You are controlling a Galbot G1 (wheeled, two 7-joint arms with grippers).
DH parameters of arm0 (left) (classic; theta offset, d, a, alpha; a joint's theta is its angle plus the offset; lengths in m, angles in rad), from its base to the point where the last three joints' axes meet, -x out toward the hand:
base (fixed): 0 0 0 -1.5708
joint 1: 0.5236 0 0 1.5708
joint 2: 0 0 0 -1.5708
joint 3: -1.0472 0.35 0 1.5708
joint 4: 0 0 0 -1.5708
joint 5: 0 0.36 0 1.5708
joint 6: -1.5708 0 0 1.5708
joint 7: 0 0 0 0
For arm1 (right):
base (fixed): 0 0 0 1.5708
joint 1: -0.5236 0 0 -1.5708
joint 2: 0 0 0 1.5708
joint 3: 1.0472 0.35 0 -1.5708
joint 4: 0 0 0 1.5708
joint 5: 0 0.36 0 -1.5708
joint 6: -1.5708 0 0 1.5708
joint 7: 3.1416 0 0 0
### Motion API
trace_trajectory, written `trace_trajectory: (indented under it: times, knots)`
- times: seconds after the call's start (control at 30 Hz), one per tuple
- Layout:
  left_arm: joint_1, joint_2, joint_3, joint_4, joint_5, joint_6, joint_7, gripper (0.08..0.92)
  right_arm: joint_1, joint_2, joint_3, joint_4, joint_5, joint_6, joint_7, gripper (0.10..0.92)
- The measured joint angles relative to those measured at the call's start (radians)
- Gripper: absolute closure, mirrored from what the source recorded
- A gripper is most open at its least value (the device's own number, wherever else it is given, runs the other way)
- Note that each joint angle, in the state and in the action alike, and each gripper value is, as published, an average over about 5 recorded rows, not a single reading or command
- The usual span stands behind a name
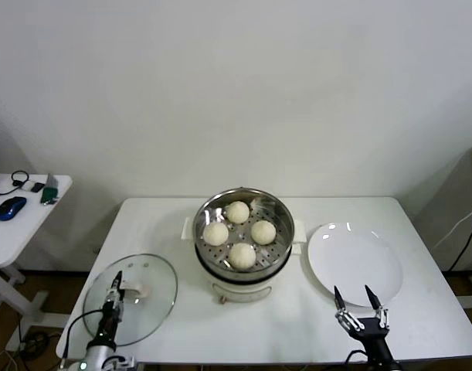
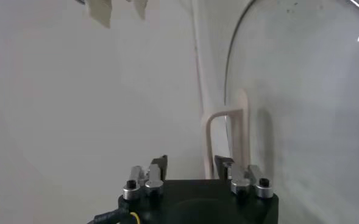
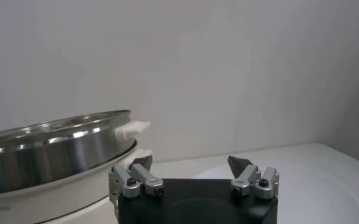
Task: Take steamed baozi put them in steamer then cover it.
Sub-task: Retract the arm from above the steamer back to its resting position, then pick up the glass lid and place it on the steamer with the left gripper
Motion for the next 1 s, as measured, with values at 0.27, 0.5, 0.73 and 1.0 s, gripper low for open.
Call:
trace_trajectory:
  times: [0.27,0.5,0.73,1.0]
  knots:
    - [-0.017,0.0,0.0,0.034,0.0,-0.005,-0.013,0.729,-0.002,0.014,0.0,0.0,-0.012,0.007,0.0,0.203]
    - [-0.034,0.0,-0.005,0.057,-0.016,-0.009,-0.037,0.858,-0.013,0.026,-0.003,0.001,-0.018,0.018,0.0,0.203]
    - [-0.027,-0.001,-0.004,0.05,-0.041,-0.015,-0.049,0.858,-0.017,0.029,-0.001,0.006,-0.019,0.027,-0.001,0.203]
    - [0.011,0.023,0.011,-0.093,-0.117,0.033,0.019,0.858,-0.025,0.024,0.005,0.005,-0.034,0.02,0.009,0.203]
